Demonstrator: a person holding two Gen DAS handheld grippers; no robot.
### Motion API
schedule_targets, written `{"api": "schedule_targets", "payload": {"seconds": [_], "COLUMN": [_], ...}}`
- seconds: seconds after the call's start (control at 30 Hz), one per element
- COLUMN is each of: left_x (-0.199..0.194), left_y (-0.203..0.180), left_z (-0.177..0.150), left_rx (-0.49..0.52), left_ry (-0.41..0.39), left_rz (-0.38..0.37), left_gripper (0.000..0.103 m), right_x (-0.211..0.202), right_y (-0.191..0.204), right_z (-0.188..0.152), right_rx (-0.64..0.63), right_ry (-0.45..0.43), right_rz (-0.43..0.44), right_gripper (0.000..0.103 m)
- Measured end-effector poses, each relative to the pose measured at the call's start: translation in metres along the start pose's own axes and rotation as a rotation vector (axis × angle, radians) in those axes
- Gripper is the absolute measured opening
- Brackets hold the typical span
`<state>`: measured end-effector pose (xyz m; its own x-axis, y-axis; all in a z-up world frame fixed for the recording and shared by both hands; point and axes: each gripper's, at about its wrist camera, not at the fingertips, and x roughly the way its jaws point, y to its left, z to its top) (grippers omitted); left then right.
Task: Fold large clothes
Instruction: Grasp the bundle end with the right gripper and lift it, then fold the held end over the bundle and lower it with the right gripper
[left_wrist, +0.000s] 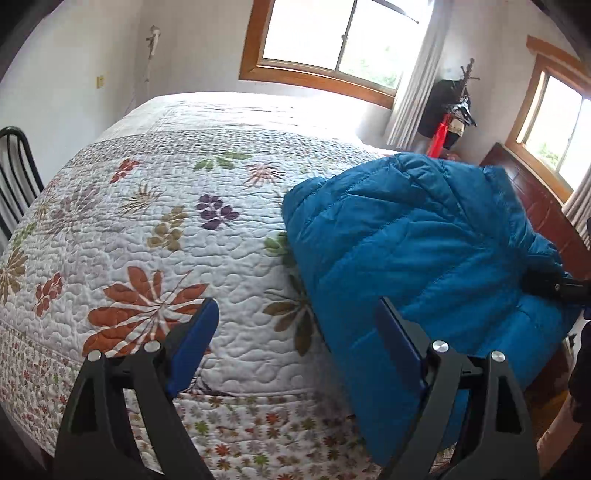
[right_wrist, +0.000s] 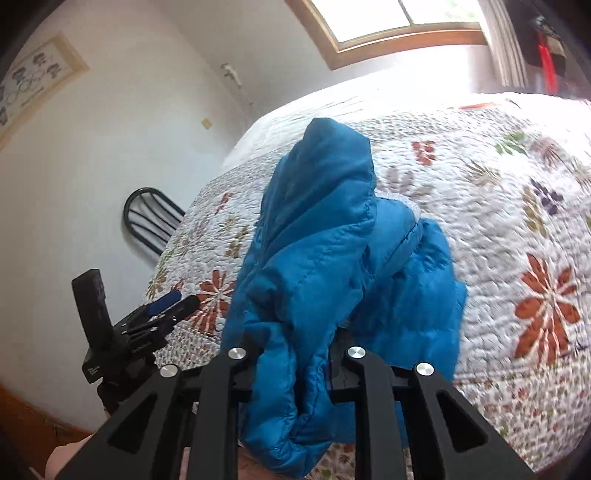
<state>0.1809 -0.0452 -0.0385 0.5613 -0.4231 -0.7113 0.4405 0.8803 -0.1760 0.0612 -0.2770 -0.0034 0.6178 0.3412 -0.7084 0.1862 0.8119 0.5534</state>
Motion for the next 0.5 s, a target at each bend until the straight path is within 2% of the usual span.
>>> {"api": "schedule_targets", "payload": {"seconds": [0.07,0.2,0.37,0.5], "left_x": [0.015,0.045,0.053,0.058], "left_y": [-0.020,-0.039,-0.041,-0.040], "left_z": [-0.003,-0.015,-0.026,-0.029], "left_rx": [0.037,0.058,0.036,0.031], "left_ry": [0.035,0.116,0.111,0.108], "left_rz": [-0.027,-0.032,-0.003,-0.001], "left_gripper": [0.085,0.085,0.088,0.088], "right_x": [0.004,0.022,0.043,0.046], "right_y": [-0.036,-0.086,-0.098,-0.098], "right_z": [-0.016,-0.040,-0.053,-0.048], "right_rx": [0.080,0.183,0.174,0.172], "right_ry": [0.022,0.048,0.055,0.069], "right_rz": [-0.005,0.073,0.097,0.100], "right_gripper": [0.020,0.024,0.028,0.028]}}
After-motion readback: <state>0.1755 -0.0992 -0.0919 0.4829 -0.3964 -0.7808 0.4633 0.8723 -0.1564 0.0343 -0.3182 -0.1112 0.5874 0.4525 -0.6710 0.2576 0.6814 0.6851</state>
